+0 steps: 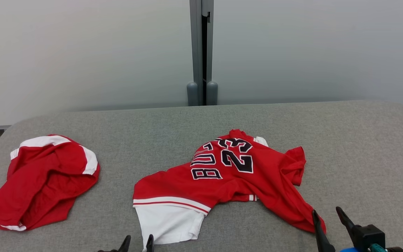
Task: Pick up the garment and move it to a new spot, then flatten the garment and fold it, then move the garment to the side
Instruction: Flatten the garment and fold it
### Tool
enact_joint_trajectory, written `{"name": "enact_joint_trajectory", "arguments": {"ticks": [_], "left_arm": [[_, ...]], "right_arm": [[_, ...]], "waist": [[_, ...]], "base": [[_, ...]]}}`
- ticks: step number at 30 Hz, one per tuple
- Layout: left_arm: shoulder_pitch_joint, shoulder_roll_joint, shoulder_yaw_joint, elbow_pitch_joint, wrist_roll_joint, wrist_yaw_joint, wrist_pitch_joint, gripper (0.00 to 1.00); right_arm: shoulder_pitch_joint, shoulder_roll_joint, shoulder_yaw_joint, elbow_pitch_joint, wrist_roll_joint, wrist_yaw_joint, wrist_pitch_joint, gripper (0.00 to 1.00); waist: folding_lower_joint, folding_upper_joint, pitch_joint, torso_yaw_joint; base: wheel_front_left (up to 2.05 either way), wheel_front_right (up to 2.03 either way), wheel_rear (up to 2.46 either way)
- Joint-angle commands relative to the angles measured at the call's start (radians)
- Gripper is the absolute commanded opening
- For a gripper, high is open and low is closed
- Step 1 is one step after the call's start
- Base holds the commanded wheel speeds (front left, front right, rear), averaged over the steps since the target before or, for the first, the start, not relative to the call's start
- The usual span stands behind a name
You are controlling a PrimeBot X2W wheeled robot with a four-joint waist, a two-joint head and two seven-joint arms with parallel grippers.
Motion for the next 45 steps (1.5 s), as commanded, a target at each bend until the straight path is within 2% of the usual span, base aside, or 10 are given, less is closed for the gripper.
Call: {"name": "enact_joint_trajectory", "arguments": {"ticks": [1,13,16,20,23,36,37,38,39,45], "left_arm": [[-0.014,0.001,-0.011,0.011,-0.008,-0.007,-0.002,1.00],[-0.050,0.001,-0.079,0.121,-0.068,-0.019,-0.002,1.00],[-0.056,0.001,-0.084,0.128,-0.078,-0.019,-0.002,0.49],[-0.065,0.001,-0.080,0.140,-0.077,-0.019,-0.002,0.34],[-0.066,0.001,-0.074,0.144,-0.071,-0.019,-0.002,0.00],[-0.069,0.001,-0.082,0.148,-0.066,-0.016,-0.002,0.00],[-0.070,0.001,-0.082,0.147,-0.065,-0.016,-0.002,0.00],[-0.071,0.001,-0.083,0.147,-0.064,-0.016,-0.002,0.00],[-0.071,0.001,-0.083,0.146,-0.063,-0.016,-0.002,0.00],[-0.075,0.001,-0.080,0.141,-0.060,-0.016,-0.002,0.00]], "right_arm": [[0.001,0.001,-0.003,0.000,-0.002,0.000,-0.003,1.00],[-0.015,0.001,-0.002,0.001,-0.009,0.000,-0.003,1.00],[-0.014,0.001,-0.008,0.004,-0.011,0.000,-0.003,1.00],[-0.013,0.001,-0.016,0.006,-0.017,0.000,-0.003,1.00],[-0.008,0.001,-0.022,0.008,-0.023,0.000,-0.003,1.00],[0.013,-0.011,0.012,0.083,-0.104,0.000,-0.003,1.00],[0.008,-0.011,0.009,0.093,-0.110,0.000,-0.003,0.83],[0.002,-0.011,0.003,0.099,-0.115,0.000,-0.003,0.83],[-0.001,-0.010,0.000,0.104,-0.120,0.000,-0.003,0.55],[-0.021,-0.007,-0.021,0.119,-0.138,0.000,-0.003,0.46]], "waist": [[0.0000,-0.0002,0.002,0.000],[0.0000,-0.0002,0.023,-0.008],[0.0000,-0.0002,0.029,-0.015],[0.0000,-0.0002,0.035,-0.022],[0.0000,-0.0002,0.040,-0.024],[0.0000,-0.0002,0.054,-0.002],[0.0000,-0.0002,0.055,0.001],[0.0000,-0.0002,0.057,0.004],[0.0000,-0.0002,0.059,0.007],[0.0000,-0.0002,0.072,0.015]], "base": [[0.00,0.00,0.00],[0.00,0.00,0.00],[0.00,0.00,0.00],[0.00,0.00,0.00],[0.00,0.00,0.00],[0.00,0.00,0.00],[0.00,0.00,0.00],[0.00,0.00,0.00],[0.00,0.00,0.00],[0.00,0.00,0.00]]}}
